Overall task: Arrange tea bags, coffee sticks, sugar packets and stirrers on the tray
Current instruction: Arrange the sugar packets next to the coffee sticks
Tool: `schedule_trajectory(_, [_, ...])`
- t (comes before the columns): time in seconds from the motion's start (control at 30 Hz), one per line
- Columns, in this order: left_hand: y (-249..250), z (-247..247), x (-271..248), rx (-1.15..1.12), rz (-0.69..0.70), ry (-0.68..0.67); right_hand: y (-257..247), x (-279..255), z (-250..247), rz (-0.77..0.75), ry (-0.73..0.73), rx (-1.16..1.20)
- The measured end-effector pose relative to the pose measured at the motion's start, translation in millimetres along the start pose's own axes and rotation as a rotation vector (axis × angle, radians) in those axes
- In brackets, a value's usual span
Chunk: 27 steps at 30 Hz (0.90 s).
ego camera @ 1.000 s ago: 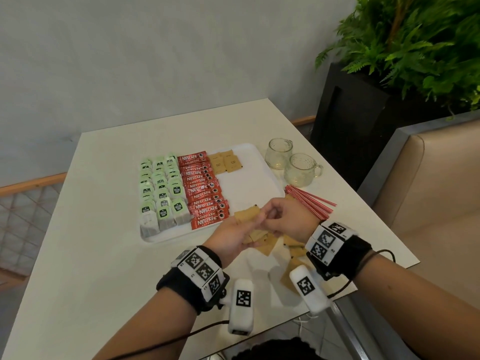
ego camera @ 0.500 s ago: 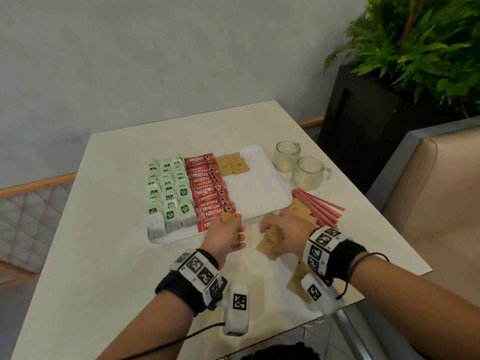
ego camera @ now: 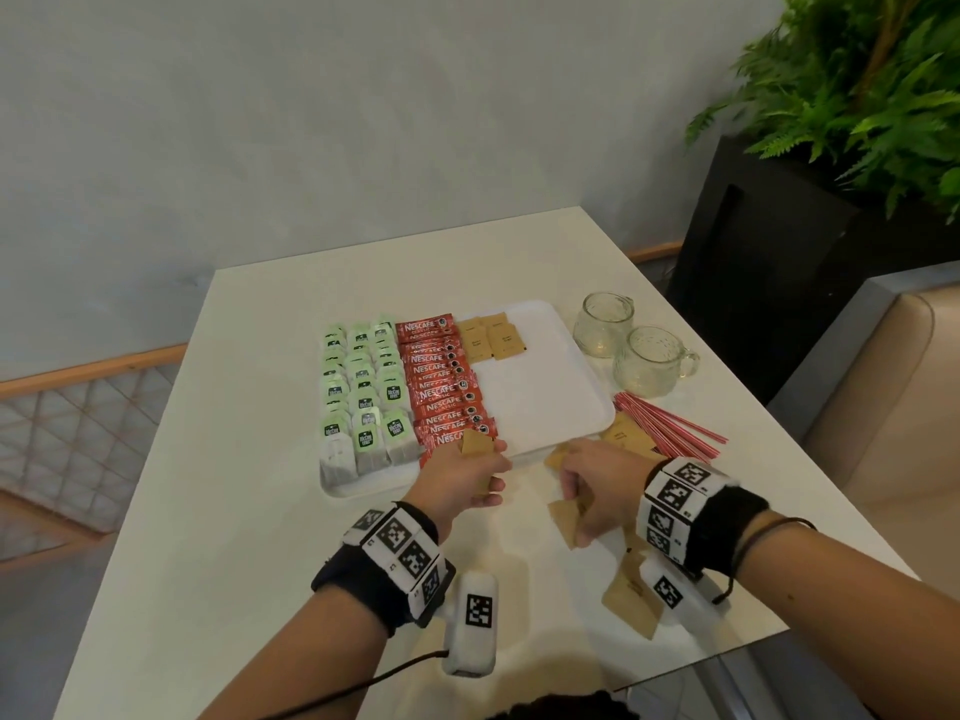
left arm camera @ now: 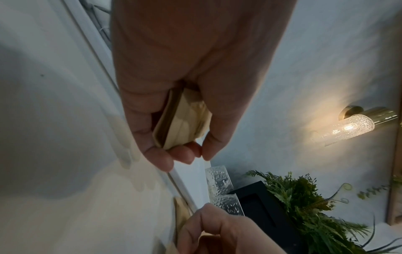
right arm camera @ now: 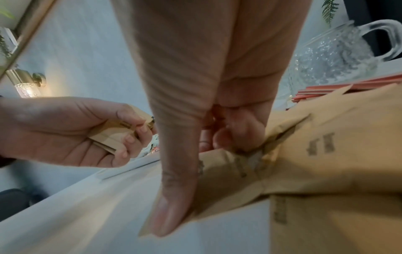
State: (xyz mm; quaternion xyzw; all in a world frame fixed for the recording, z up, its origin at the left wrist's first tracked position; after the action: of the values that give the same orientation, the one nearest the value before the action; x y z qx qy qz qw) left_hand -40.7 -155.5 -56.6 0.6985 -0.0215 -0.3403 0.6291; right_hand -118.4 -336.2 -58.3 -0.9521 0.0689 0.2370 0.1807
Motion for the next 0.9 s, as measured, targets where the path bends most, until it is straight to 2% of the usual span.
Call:
schedule_trajectory(0.13, [3, -4, 2, 0.057, 0.037, -0.038, 2, 3, 6, -0.090, -0.016, 0.050])
schedule_trajectory(0.2, [6, -5, 2, 0.067, 0.060, -0.042, 5, 2, 7, -0.140, -0.017, 0.164])
schedule_trajectory(0.37, [21, -10, 9, 0.084, 0.133, -0.051, -1, 12, -31, -0.109, 0.216, 0.827])
schedule_trajectory(0.47, [34, -7, 13, 0.112, 0.166, -0.096, -14, 23, -53, -0.126, 0.173, 1.073])
schedule_trajectory(0.57, [48, -4, 22, 0.049, 0.195, -0.015, -27, 33, -64, -0.169, 0.148, 1.139])
schedule_trajectory(0.67, [59, -9, 32, -0.042, 0.207, 0.023, -29, 44, -70, -0.168, 0.188, 1.166])
schedule_trajectory(0.8, [66, -18, 43, -0.269, 0.149, 0.096, -27, 61, -74, -0.112, 0.245, 1.235])
schedule_trajectory(0.9, [68, -24, 52, -0.203, 0.183, 0.120, -29, 71, -74, -0.089, 0.215, 1.242])
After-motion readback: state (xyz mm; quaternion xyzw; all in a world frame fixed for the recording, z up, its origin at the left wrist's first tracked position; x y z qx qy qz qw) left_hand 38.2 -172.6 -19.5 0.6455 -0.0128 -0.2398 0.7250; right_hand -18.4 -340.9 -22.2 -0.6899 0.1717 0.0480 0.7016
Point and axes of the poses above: each hand's wrist, its own x-axis towards the middle knuckle, its own z-axis out of the palm, y = z × x, the point moved 1 cm from there along x, towards the middle knuckle, and after that the axes turned 4 degrees about z, right-handed, at the moved point
